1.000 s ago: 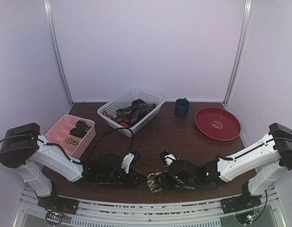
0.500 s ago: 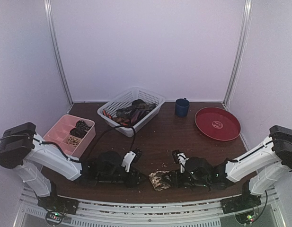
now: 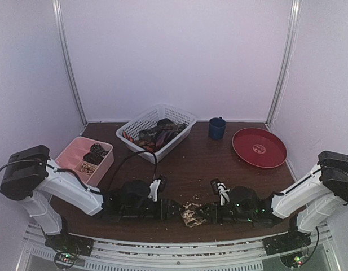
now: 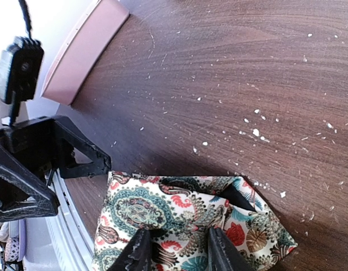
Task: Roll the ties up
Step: Fold the tie at the center of the board.
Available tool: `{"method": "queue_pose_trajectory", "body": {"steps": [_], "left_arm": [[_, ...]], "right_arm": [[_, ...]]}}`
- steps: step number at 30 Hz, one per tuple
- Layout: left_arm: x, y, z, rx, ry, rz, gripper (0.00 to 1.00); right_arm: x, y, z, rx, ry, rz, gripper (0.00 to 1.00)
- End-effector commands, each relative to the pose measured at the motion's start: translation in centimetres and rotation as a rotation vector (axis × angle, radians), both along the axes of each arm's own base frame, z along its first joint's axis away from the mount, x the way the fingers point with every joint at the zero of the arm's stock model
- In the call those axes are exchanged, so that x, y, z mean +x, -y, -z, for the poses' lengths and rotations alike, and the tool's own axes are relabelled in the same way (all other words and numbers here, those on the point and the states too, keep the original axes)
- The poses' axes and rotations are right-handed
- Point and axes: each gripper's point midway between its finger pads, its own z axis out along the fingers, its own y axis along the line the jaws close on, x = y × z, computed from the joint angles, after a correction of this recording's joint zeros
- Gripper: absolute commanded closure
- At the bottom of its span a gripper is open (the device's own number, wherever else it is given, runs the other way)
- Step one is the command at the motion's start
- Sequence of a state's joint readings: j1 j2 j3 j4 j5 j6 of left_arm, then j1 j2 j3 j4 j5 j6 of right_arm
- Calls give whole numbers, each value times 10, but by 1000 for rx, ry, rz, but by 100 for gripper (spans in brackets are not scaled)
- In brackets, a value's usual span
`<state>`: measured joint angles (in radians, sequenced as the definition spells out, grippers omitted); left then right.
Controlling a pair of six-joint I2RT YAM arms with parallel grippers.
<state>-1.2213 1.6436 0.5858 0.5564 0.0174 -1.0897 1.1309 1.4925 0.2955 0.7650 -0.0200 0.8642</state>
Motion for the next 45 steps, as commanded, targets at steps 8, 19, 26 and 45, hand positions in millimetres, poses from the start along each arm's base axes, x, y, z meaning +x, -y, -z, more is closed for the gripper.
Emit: {"method": "queue_pose_trajectory", "body": {"steps": [8, 19, 26, 45], "left_arm": [[-14, 29, -1, -317, -196, -18, 29], [-18, 35, 27, -373, -297, -53, 31], [-13, 36, 39, -326, -303, -91, 34], [-4, 45, 38, -344, -307, -129, 31]], "right_arm": [[2, 10, 14, -39, -21, 27, 65], [1, 31, 19, -48, -14, 79, 65], [4, 35, 21, -43, -14, 101, 65], [7, 32, 24, -29, -23, 92, 65]]}}
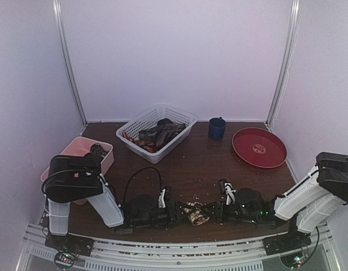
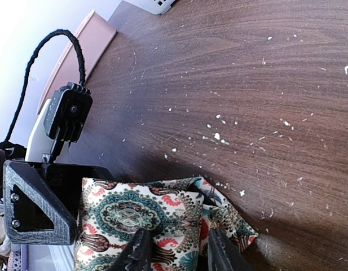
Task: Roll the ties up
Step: Fold the tie at the center of the board.
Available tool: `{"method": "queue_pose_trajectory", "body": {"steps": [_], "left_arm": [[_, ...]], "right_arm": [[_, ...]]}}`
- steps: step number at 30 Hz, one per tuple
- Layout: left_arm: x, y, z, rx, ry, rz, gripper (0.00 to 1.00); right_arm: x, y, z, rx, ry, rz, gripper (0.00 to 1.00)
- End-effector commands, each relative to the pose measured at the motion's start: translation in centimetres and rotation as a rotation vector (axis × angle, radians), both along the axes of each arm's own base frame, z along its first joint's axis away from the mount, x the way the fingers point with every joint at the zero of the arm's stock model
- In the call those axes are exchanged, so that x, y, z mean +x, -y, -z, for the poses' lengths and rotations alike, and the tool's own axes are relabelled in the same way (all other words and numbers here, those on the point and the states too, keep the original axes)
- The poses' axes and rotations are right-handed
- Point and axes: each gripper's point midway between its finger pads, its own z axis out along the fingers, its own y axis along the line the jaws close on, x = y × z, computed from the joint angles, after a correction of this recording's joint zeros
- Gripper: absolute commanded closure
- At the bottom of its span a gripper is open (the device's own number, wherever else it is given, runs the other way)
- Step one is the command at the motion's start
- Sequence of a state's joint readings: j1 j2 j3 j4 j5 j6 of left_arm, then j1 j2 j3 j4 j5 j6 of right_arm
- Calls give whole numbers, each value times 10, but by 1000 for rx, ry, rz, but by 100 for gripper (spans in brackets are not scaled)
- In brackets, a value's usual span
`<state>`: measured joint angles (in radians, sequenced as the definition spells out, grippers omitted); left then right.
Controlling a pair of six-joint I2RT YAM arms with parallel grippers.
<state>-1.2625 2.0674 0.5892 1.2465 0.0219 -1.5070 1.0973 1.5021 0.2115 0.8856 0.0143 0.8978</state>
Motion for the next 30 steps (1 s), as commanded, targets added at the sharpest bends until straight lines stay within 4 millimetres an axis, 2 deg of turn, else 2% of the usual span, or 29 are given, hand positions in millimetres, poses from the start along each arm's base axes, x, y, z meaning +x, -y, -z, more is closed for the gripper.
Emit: {"method": "queue_pose_trajectory", "body": {"steps": [1, 4, 11, 16, 20, 26, 28, 30], "left_arm": [[1, 2, 15, 31, -32, -14, 31], [2, 5, 23, 64, -42, -11, 34], [8, 3, 39, 133, -48, -23, 55], [11, 3, 47, 199, -21, -4, 66], [14, -3, 44, 236, 33, 9, 73], [16, -5, 33, 258, 129, 39, 84], [15, -4, 31, 247, 138, 46, 84], [14, -3, 28, 229, 142, 50, 84]], "right_arm": [[-2, 11, 18, -59, -28, 11, 65], [-2, 10, 18, -58, -30, 10, 65], [-1, 7, 15, -52, -22, 2, 65], [-2, 0, 11, -31, -24, -19, 64], [-2, -3, -4, -21, -10, -35, 59], [8, 9, -50, -9, 86, 3, 49], [6, 15, -55, 3, 91, 10, 45], [3, 19, -51, -5, 55, 20, 45]]}}
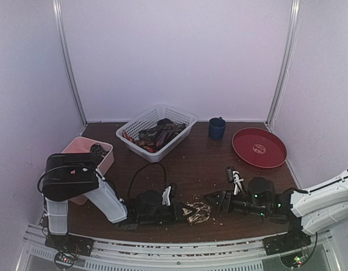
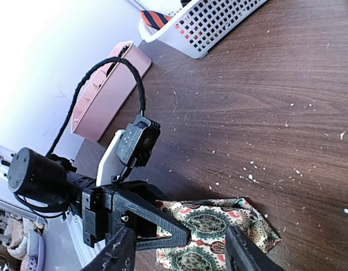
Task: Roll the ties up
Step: Fold the tie at the center of the board.
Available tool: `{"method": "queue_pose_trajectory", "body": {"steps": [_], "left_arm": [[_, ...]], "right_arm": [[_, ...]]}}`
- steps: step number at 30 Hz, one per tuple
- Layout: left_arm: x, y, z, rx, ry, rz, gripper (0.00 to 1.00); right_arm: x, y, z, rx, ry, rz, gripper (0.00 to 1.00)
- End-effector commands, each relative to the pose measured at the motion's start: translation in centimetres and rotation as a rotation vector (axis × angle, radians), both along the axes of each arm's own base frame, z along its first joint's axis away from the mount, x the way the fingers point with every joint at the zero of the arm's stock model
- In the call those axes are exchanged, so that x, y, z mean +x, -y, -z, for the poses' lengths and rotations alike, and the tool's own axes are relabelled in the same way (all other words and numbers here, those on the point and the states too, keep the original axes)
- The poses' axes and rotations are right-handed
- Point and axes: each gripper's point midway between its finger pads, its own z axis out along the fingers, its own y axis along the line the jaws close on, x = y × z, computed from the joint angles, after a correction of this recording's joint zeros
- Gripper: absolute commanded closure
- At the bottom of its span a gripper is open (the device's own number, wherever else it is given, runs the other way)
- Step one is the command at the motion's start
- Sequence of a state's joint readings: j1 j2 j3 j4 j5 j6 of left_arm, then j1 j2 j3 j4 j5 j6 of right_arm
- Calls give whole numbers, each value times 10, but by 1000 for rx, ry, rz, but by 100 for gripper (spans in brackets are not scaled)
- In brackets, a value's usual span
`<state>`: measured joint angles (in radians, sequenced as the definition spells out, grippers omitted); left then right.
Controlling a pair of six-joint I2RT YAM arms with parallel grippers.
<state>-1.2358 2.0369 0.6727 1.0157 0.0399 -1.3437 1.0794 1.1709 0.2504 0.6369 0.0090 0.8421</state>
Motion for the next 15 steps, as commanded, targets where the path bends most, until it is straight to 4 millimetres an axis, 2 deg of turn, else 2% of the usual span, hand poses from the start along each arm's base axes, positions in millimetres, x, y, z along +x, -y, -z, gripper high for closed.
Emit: {"method": "queue_pose_trajectory", "body": {"steps": [1, 4, 9, 15], "left_arm": [[1, -11, 15, 68, 35, 13, 83], [0, -10, 12, 44, 33, 18, 81], [-2, -10, 8, 3, 17, 14, 77], [-1, -9, 4, -17, 13, 4, 73]], "right_arm": [[-4, 15, 19, -85, -69, 24, 45], [-16, 15, 32, -67, -130, -9, 49], [-23, 22, 43, -79, -162, -11, 63], [-38, 8, 55, -110, -182, -62, 69]]}}
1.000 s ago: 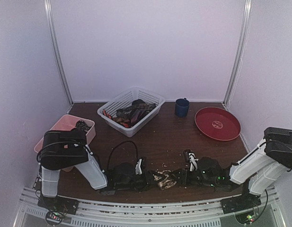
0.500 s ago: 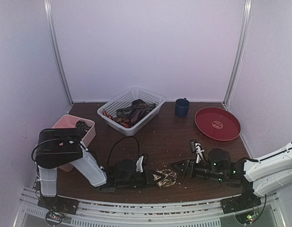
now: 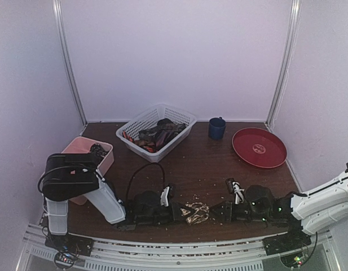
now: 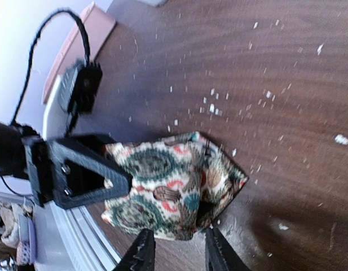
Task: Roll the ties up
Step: Fold the tie at the center of the board.
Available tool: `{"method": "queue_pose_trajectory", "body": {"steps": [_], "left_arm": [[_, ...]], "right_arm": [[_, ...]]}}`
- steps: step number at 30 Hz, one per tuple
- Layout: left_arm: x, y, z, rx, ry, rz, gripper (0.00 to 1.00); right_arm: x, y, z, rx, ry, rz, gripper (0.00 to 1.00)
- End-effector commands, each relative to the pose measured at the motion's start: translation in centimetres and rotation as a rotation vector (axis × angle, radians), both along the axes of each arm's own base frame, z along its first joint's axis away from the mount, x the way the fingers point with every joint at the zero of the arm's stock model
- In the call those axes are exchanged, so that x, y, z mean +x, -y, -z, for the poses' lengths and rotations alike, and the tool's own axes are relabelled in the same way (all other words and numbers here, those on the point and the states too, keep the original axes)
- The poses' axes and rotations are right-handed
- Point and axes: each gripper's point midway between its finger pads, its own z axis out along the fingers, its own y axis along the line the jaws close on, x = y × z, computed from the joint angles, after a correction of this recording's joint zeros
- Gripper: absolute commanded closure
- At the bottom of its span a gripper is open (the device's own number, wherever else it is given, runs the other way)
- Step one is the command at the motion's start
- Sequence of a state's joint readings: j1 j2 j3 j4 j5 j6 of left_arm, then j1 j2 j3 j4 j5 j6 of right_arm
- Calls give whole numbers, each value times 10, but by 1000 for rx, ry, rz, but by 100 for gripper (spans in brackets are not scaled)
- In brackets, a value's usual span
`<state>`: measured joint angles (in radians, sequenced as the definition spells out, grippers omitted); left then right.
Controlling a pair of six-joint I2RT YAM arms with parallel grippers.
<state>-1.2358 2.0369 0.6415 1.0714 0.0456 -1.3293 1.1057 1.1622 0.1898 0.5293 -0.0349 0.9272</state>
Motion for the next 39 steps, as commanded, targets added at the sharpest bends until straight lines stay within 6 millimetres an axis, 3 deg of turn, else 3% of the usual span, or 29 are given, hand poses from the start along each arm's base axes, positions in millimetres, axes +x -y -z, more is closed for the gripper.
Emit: {"method": "queue_pose_trajectory", "body": {"steps": [1, 12, 28, 32, 39], "left_arm": [[2, -4, 5, -1, -7, -7, 72], [-5, 2, -6, -68, -51, -10, 60], [-26, 5, -11, -182, -153, 22, 37], [-27, 4, -6, -166, -171, 14, 38], [-22, -1, 7, -101, -149, -17, 57]], "right_arm": [[-13, -12, 11, -21, -27, -42, 70], [-14, -49, 16, 16, -6, -65, 74], [-10, -51, 30, -38, 23, -67, 73], [-10, -52, 31, -44, 27, -70, 73], [-16, -46, 28, -89, 44, -105, 71]]}}
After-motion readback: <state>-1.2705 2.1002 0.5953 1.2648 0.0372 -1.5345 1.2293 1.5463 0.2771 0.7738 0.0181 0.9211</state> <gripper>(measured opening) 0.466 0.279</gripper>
